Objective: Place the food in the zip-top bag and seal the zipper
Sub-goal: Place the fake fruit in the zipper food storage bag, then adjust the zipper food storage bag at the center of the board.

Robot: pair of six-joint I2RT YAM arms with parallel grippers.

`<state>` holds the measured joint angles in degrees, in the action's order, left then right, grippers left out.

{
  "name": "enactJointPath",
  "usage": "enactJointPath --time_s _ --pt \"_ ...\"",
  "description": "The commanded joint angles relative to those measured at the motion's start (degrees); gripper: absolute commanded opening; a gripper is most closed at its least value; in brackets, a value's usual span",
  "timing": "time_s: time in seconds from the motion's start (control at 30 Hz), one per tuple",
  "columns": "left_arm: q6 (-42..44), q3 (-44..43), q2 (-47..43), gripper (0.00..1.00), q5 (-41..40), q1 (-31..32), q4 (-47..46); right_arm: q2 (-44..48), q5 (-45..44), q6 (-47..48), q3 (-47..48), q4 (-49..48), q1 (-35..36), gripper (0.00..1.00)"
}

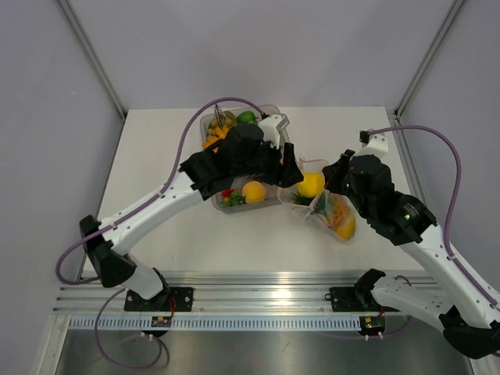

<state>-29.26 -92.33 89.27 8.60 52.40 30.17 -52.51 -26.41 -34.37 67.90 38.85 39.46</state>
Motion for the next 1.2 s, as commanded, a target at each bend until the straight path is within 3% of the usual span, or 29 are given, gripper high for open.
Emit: enactJointPath --time_s 0.0,0.23,0.33,0.4,0.57,0.7,0.8,0.83,1.0,1.17 --pt "2.62 2.59 -7.78 0.60 -1.83 -0.02 0.41 0.83 -1.27 -1.05 0.39 -3.25 -0.09 0.00" --pt "1.13 6.72 -7.45 0.51 -5.70 -0.90 0.68 0.92 -0.92 -1.05 0.39 -3.08 -0.09 0.00" --pt "0.34 8.40 -6.57 0.51 -5.35 -1.42 -0.20 1.36 -0.92 -1.14 0.57 -2.55 -0.09 0.00" --pt "-0.10 9.10 -5.08 0.59 -5.52 -1.60 -0.38 1.53 -0.83 -1.22 0.48 -2.38 -0.09 0.00" --pt "-1.33 10.95 -2.36 0.56 -4.74 -2.74 -2.13 2.06 -0.83 -1.49 0.48 -2.02 -0.09 0.00" --pt "-1.77 10.69 0.71 0.41 -2.80 -3.27 -4.94 2.15 -0.92 -1.66 0.22 -1.32 -0.09 0.00" --pt "-2.03 7.36 3.44 0.05 -1.40 -4.15 -4.16 2.32 -1.62 -1.32 -0.13 -0.01 0.00 0.00" --pt "-2.21 6.13 4.84 0.00 -0.18 -4.50 -3.46 2.41 -2.32 -0.79 -0.13 0.87 -0.09 0.00" --pt "-3.09 -0.03 1.96 0.00 2.56 -4.41 -4.50 2.15 -12.94 2.54 2.23 7.80 -0.26 0.00" --pt "-5.02 -6.71 2.13 0.00 6.07 -3.80 -3.90 -0.13 -14.28 11.15 14.44 7.39 -0.35 0.00"
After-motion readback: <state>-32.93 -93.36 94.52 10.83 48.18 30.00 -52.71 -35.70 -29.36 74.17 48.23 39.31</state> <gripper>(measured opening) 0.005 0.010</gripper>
